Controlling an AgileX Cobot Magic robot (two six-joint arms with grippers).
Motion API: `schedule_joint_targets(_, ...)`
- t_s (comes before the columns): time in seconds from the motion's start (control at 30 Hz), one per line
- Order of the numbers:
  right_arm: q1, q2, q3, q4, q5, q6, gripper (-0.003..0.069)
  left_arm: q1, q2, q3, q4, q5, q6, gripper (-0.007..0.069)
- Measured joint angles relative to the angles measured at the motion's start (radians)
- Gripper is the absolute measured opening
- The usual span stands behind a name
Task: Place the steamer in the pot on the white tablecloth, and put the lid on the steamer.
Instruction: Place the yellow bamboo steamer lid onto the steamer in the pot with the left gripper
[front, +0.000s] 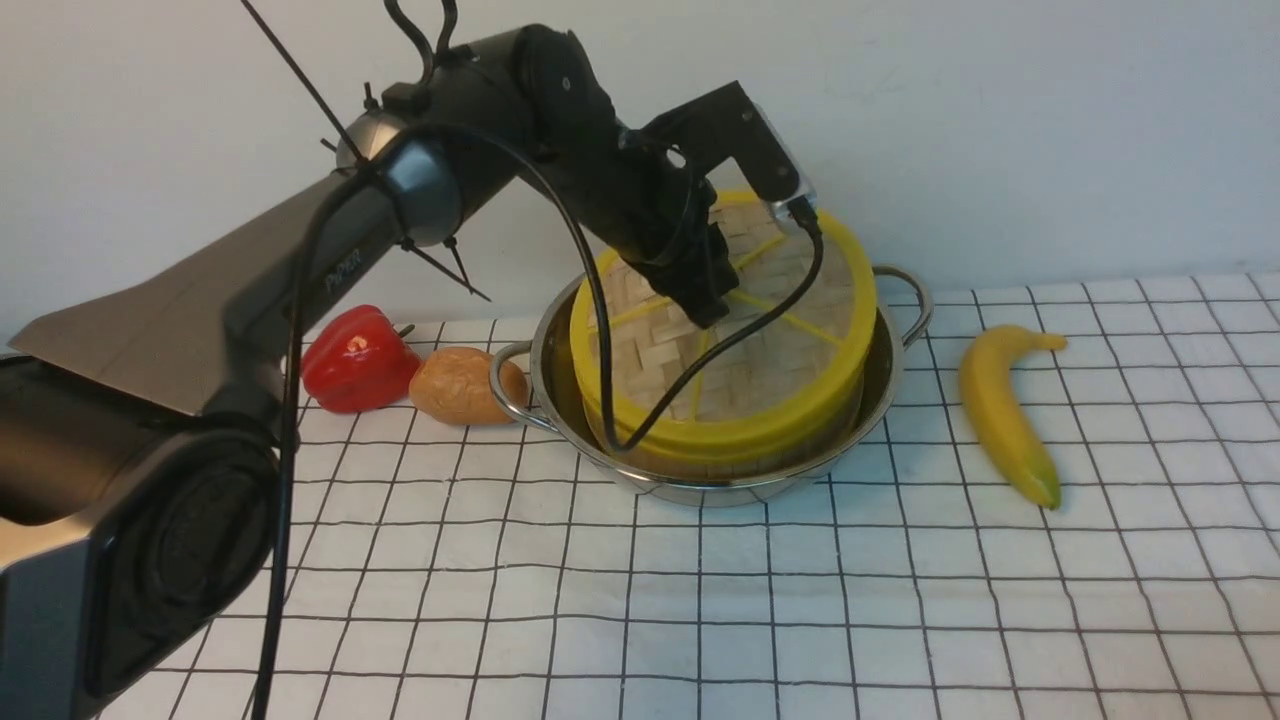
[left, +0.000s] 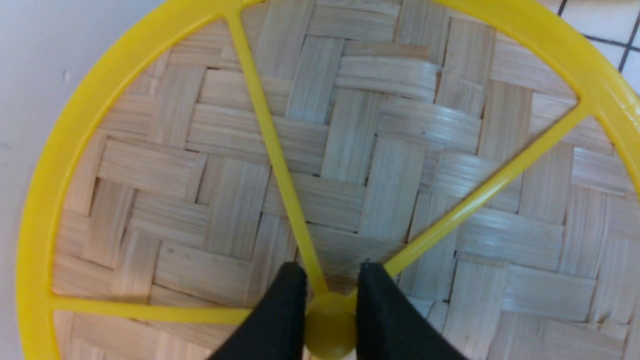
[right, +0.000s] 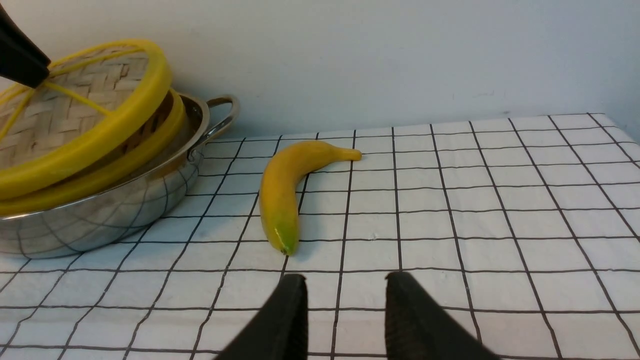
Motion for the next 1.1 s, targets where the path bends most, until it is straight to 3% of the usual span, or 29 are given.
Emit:
schedule_joint_targets(0.4,0.0,0.0,0.0,0.0,0.0,0.0,0.024,0.0,0.021,0.0,0.028,-0.026,0.006,0.0116)
schedule_joint_targets(1.1,0.0,0.0,0.0,0.0,0.0,0.0,0.024,0.003,0.065,-0.008,-0.067,-0.068,0.132,0.0116)
